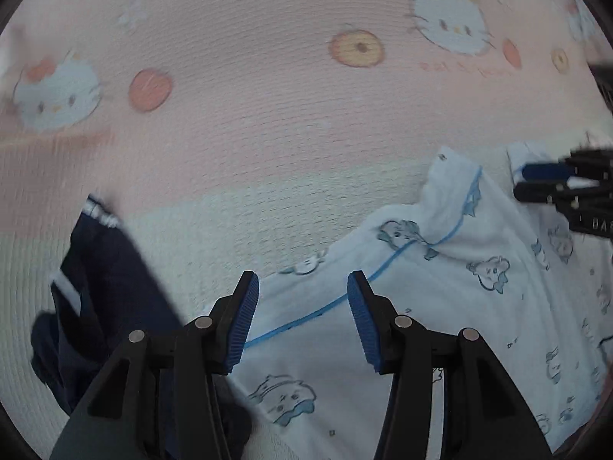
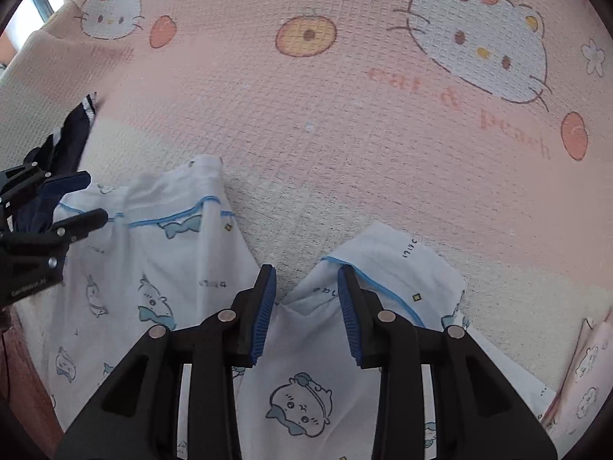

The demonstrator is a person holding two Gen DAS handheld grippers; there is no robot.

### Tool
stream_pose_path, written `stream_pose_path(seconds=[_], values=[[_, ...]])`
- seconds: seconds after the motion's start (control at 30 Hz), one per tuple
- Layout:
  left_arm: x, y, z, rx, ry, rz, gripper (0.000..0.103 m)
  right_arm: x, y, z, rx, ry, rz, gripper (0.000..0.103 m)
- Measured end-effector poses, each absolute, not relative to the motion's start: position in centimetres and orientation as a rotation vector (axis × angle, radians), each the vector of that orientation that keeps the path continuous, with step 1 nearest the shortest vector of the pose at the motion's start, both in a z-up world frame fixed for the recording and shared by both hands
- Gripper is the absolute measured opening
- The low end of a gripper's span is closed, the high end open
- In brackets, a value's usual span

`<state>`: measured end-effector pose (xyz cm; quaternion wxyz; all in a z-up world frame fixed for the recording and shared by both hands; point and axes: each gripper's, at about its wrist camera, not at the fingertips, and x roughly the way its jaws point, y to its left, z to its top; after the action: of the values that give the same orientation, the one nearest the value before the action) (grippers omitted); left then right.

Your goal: Fold clothes

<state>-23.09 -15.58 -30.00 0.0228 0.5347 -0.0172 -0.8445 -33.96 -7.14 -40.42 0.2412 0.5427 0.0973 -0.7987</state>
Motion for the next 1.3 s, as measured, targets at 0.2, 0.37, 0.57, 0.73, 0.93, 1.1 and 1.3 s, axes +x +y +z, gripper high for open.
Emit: stream_pose_path(seconds=[0.2,0.37,0.57,0.73,0.93,1.1,1.3], values=[[-22.9,-19.9,-32.1,1.674,0.147,-2.463,0.050,-34.2,-10.7,-40.5,1.455,0.338,-2.135,0.034],[-22.1,-20.8,-32.6,1.632,0.254,-2.450,0.050,-34.1,-15.1,-41.1,1.460,0.423,-2.035,0.033],[-21.4,-21.6,-32.0,1.565,0.363,-2.480,0.005,-34.9,-15.1,-41.2,1.494,0.320,-2.030,0.003],[-20.3,-22.4,-29.5,1.490,0.290,-2.516,0.005,-36.0,-13.4,-40.6,1.506,0.354,-2.170,0.001],[-21.5,-24.4,-31.8,1.601,0.327,-2.395,0.005,-37.4,-12.3,-41.2,1.543,0.323,-2.205,0.003],[-22.1,-24.0,-31.5,1.599,0.306,-2.406,0.005,-37.4,-12.1,-40.7,1.527,0.138,-2.050,0.015],[-22.8,-24.1,-31.3,1.602,0.312,-2.412,0.006,-36.3,-13.0,-40.8,1.544,0.240,-1.956,0.026]])
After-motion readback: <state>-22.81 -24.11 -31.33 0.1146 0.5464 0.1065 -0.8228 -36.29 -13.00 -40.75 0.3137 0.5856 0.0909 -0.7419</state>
